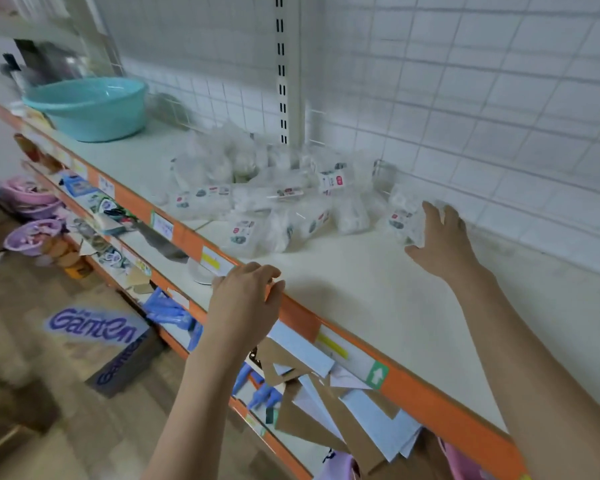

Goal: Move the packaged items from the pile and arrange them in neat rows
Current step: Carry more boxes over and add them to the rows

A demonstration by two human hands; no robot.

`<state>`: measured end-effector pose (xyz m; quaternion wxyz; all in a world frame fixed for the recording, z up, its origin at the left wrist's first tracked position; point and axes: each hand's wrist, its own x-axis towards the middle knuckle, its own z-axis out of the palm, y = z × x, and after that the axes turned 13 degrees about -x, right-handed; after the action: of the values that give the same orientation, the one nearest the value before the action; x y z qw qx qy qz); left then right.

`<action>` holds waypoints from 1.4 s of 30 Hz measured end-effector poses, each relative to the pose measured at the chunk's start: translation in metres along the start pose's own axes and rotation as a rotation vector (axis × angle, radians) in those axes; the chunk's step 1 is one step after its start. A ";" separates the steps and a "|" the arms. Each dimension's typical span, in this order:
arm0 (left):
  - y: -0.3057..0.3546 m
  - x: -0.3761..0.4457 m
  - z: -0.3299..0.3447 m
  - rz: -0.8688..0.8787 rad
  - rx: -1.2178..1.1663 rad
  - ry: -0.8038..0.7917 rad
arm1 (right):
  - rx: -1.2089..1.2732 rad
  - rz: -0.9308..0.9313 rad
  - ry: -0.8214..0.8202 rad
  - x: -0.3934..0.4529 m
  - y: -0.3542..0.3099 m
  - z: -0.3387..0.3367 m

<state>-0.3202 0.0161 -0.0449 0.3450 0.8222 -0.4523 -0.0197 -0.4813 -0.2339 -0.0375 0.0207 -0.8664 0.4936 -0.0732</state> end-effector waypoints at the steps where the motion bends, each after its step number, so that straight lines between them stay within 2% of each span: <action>1: -0.002 0.005 0.001 0.006 -0.009 -0.014 | -0.012 0.011 -0.032 0.007 0.001 0.002; 7: 0.005 0.041 0.015 0.156 -0.098 -0.086 | 0.074 0.041 -0.108 0.020 0.010 0.005; 12: 0.039 0.080 0.039 0.309 -0.159 -0.222 | 0.102 0.165 0.106 -0.025 0.017 -0.003; 15: 0.073 0.109 0.064 0.389 -0.115 -0.342 | 0.134 0.202 0.168 -0.060 0.020 -0.009; 19: 0.110 0.150 0.112 0.423 -0.058 -0.481 | 0.149 0.258 0.273 -0.099 0.024 -0.014; 22: 0.124 0.165 0.137 0.353 0.071 -0.564 | 0.143 0.327 0.310 -0.117 0.024 -0.014; 25: 0.131 0.163 0.147 0.347 0.237 -0.523 | 0.145 0.375 0.317 -0.126 0.021 -0.011; 29: 0.121 0.153 0.157 0.319 0.229 -0.467 | 0.183 0.404 0.334 -0.132 0.014 -0.005; 32: 0.117 0.147 0.154 0.329 0.115 -0.484 | 0.213 0.430 0.347 -0.134 0.007 -0.003; 39: 0.135 0.093 0.119 0.318 -0.391 -0.531 | 0.186 0.535 0.450 -0.162 0.028 -0.022; 42: 0.152 0.057 0.105 0.407 -0.478 -0.517 | 0.248 0.576 0.521 -0.190 0.053 -0.035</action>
<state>-0.4337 -0.1386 -0.0202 0.3980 0.5804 -0.6605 -0.2617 -0.6268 -0.0967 -0.0286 0.0190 -0.6362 0.6922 -0.3403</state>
